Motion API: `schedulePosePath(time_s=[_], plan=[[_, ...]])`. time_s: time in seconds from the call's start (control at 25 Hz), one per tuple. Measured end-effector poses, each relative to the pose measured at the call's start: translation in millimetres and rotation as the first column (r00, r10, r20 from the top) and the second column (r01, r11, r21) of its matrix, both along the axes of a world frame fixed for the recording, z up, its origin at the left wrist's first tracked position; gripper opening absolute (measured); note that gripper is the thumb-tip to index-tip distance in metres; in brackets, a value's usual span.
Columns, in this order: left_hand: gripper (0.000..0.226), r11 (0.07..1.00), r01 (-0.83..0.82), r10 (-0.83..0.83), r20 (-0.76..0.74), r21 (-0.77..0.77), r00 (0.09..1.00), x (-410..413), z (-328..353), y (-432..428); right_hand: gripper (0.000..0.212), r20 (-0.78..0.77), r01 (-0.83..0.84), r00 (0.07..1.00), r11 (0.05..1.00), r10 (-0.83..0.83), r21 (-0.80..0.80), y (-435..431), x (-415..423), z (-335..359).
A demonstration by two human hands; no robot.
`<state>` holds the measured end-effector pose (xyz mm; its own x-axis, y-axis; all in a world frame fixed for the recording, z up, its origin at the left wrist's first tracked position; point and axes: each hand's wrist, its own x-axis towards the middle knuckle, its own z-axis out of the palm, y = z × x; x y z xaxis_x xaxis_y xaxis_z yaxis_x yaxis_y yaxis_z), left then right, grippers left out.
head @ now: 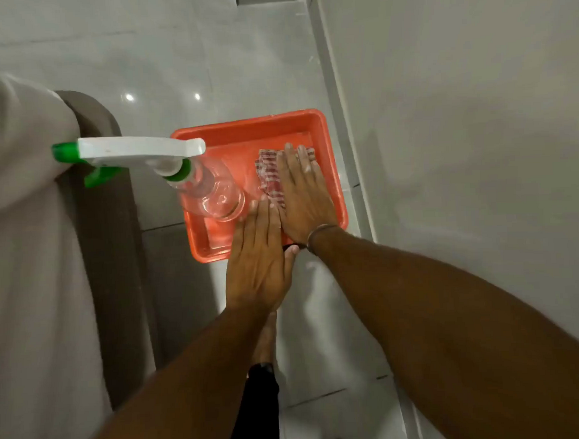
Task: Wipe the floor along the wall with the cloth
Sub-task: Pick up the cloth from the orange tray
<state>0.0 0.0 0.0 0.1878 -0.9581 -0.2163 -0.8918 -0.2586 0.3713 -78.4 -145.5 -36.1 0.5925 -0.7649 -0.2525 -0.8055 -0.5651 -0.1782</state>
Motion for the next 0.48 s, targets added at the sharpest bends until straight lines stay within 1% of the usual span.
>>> schedulePosePath(time_s=[0.08,0.24,0.36,0.48], plan=[[0.076,1.000,-0.008,0.009,-0.031,0.022,0.999,9,-14,-10,0.084,-0.017,0.012,1.000,0.999,-0.012,0.040,-9,9,-14],[0.079,0.999,0.008,-0.008,0.003,0.048,1.000,11,-32,-17,0.090,-0.007,-0.006,1.000,0.995,0.007,0.099,-18,10,-34],[0.081,1.000,0.018,-0.018,0.034,-0.010,0.999,11,-39,-14,0.087,-0.008,-0.019,1.000,0.994,0.020,0.110,-22,9,-39],[0.080,1.000,0.015,-0.014,0.040,-0.017,0.999,10,-40,-15,0.077,0.006,0.013,1.000,0.989,-0.014,0.150,-25,12,-37]])
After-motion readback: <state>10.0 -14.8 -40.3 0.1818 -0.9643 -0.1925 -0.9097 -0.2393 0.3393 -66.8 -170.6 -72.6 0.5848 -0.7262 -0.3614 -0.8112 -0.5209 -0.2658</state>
